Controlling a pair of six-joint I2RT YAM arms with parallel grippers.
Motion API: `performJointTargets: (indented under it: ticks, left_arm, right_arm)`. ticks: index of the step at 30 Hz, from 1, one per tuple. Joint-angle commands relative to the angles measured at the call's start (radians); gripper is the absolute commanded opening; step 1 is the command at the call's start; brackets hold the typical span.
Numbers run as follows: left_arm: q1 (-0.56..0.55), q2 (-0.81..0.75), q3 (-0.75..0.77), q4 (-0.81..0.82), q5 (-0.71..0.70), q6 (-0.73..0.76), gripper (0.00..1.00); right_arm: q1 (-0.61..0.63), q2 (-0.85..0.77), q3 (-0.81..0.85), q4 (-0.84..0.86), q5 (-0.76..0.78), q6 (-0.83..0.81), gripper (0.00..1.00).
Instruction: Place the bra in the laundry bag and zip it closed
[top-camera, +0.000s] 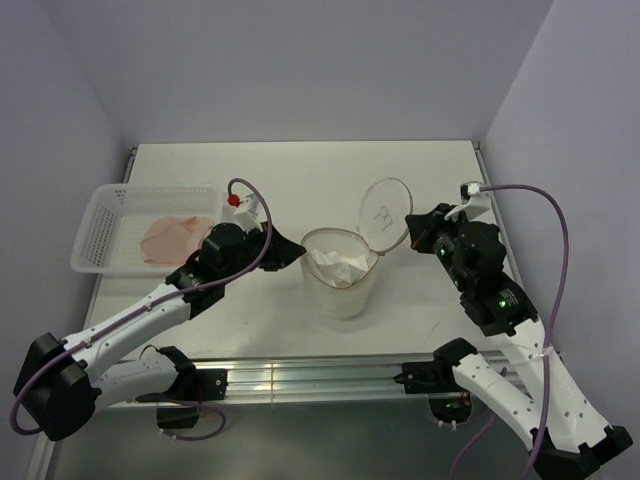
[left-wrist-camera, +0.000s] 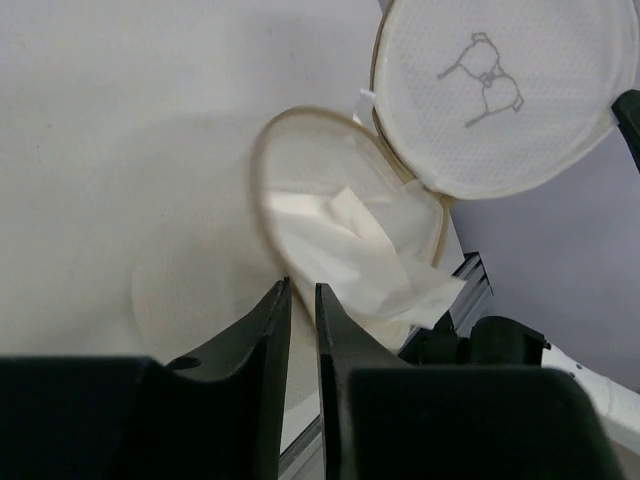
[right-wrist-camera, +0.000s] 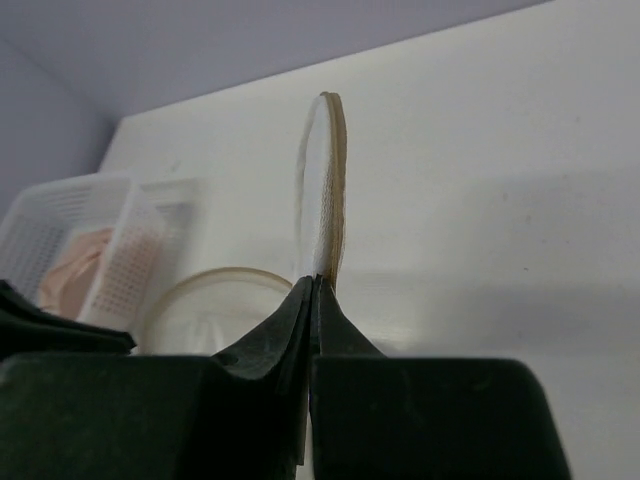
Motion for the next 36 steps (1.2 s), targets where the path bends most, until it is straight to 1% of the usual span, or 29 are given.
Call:
performJointTargets:
  ticks: [1,3,5,6,8,10,12,14,16,19,20,22,25,27,29,31,36]
  left_arm:
    - [0.0,0.002,0.024,-0.033,-0.004,0.027,0.22]
    - [0.001,0.063,0.008,-0.016,0.011,0.027,0.22]
    - [0.001,0.091,-0.031,0.006,0.016,0.012,0.23]
    - [0.001,0.108,-0.051,0.025,0.014,0.004,0.25]
    - [0.001,0.119,-0.052,0.014,-0.002,0.002,0.27]
    - [0.001,0.098,-0.058,-0.012,-0.054,0.004,0.28]
    - [0.001,0.041,-0.074,-0.028,-0.084,-0.001,0.29]
    - [0.001,-0.017,-0.083,-0.062,-0.13,-0.002,0.33]
    - [0.001,-0.045,-0.117,-0.063,-0.13,-0.014,0.35]
    - [-0.008,-0.057,-0.169,-0.043,-0.03,-0.064,0.4]
    - [-0.031,-0.053,-0.181,-0.022,0.003,-0.089,0.43]
    - [-0.064,-0.047,-0.206,0.001,0.011,-0.12,0.45]
    - [-0.156,-0.019,-0.215,0.058,-0.004,-0.165,0.45]
    - [-0.183,0.015,-0.219,0.096,-0.027,-0.189,0.38]
    - [-0.212,0.053,-0.223,0.131,-0.018,-0.215,0.32]
    - [-0.247,0.08,-0.223,0.173,-0.018,-0.222,0.32]
    - [-0.282,0.194,-0.194,0.25,-0.007,-0.24,0.38]
  right_arm:
    - [0.02,-0.009,0.016,0.062,-0.129,0.047,0.0]
    - [0.058,0.014,-0.086,0.102,-0.125,0.059,0.0]
    - [0.092,0.014,-0.14,0.131,-0.117,0.074,0.0]
    - [0.103,0.002,-0.152,0.143,-0.111,0.085,0.0]
    - [0.114,-0.002,-0.16,0.157,-0.094,0.085,0.0]
    - [0.117,0.011,-0.147,0.144,-0.059,0.067,0.0]
    - [0.117,0.008,-0.145,0.144,-0.03,0.056,0.0]
    - [0.117,0.017,-0.148,0.156,-0.004,0.05,0.0]
    - [0.117,0.031,-0.14,0.151,-0.004,0.047,0.0]
    - [0.118,0.036,-0.153,0.174,-0.001,0.05,0.0]
    - [0.117,0.044,-0.148,0.171,0.001,0.047,0.0]
    - [0.115,0.047,-0.142,0.162,0.007,0.044,0.0]
    - [0.117,0.041,-0.14,0.171,0.018,0.042,0.0]
    - [0.117,0.048,-0.128,0.165,0.013,0.04,0.0]
    - [0.117,0.044,-0.133,0.168,0.015,0.044,0.0]
    - [0.115,0.047,-0.134,0.173,0.005,0.044,0.0]
    - [0.117,0.045,-0.14,0.185,-0.007,0.048,0.0]
